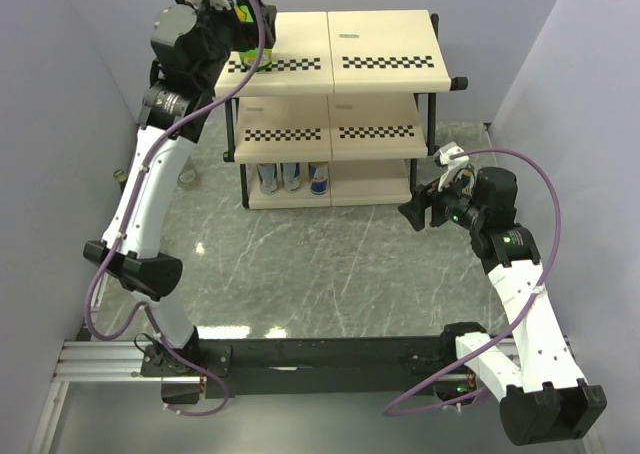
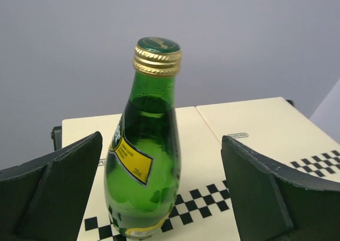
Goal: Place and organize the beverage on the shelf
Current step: Place the drink on the shelf.
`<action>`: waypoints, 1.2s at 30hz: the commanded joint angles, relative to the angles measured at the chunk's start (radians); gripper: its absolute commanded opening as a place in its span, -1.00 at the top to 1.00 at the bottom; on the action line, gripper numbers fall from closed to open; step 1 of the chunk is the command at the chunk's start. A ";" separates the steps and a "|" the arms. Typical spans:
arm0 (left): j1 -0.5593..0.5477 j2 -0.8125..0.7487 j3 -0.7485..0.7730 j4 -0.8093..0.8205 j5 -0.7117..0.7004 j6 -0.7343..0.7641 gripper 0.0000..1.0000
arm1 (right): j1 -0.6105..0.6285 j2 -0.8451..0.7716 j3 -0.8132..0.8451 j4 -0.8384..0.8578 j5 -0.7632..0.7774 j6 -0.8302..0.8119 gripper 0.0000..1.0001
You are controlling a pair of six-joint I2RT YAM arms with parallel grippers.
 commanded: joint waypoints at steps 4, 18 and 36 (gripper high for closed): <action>0.000 -0.135 -0.018 0.071 0.086 -0.055 -0.99 | -0.005 -0.024 -0.001 0.012 -0.010 -0.040 -0.61; 0.000 -0.647 -0.649 0.134 0.138 -0.089 -0.99 | -0.048 -0.097 0.007 -0.006 -0.023 -0.157 -0.93; 0.000 -1.191 -1.570 0.105 0.325 -0.054 -0.99 | -0.407 0.007 0.164 -0.146 -0.032 -0.054 -0.68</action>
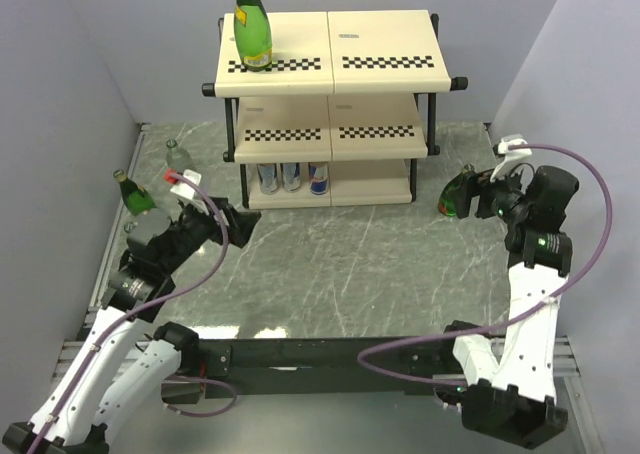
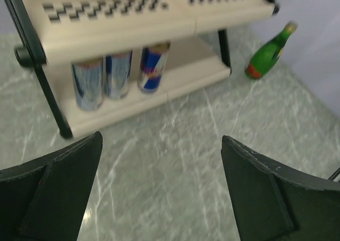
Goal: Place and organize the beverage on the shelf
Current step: Pick up the drink from the center of the board.
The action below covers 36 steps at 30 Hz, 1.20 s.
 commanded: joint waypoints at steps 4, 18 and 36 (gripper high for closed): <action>0.000 -0.092 -0.080 0.023 -0.027 0.062 -0.99 | -0.058 0.073 -0.009 0.058 0.063 0.073 -0.66; 0.000 -0.137 -0.099 -0.003 -0.101 0.037 -0.99 | -0.106 0.365 0.003 0.290 0.055 0.163 -0.50; 0.000 -0.123 -0.100 -0.006 -0.100 0.043 -0.99 | -0.040 0.660 0.122 0.421 0.193 0.131 -0.28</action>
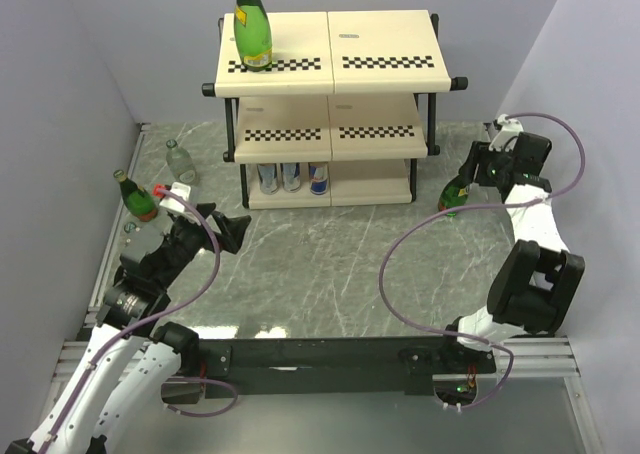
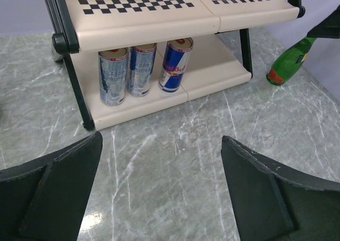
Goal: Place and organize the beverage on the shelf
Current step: Pick up the drink from the center of the board.
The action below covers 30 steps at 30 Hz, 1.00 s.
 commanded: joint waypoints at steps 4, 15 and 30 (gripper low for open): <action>0.000 0.008 -0.003 0.023 -0.014 0.015 -0.99 | 0.044 0.077 0.070 0.061 0.021 -0.004 -0.25; 0.000 0.017 -0.009 0.043 0.035 0.025 -0.99 | 0.067 0.071 0.033 0.081 0.088 -0.033 0.17; 0.000 0.010 -0.107 0.245 0.190 -0.053 -0.99 | 0.083 -0.246 -0.064 -0.045 0.034 -0.074 1.00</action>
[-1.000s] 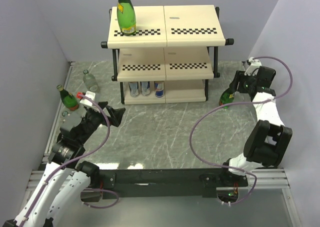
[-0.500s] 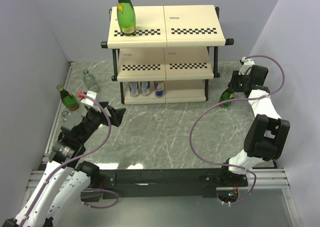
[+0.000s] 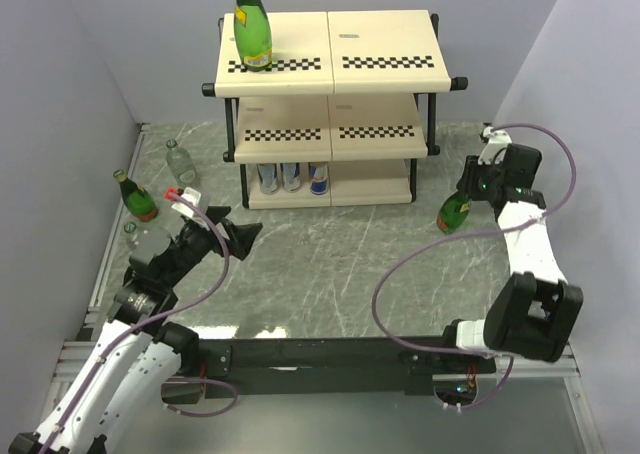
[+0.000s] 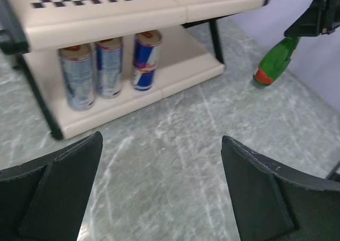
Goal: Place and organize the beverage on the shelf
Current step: Pick up the drink from the center of the board.
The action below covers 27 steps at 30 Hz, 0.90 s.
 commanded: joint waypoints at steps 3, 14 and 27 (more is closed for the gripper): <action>-0.006 0.067 -0.041 0.227 0.144 -0.127 -0.99 | 0.035 -0.191 0.029 -0.055 -0.066 -0.038 1.00; -0.508 0.411 0.046 0.419 -0.093 0.003 -0.99 | 0.254 -0.406 0.003 -0.289 -0.122 -0.063 1.00; -0.703 0.731 0.077 0.799 -0.173 0.173 -0.99 | 0.607 -0.442 0.120 -0.371 -0.137 0.006 1.00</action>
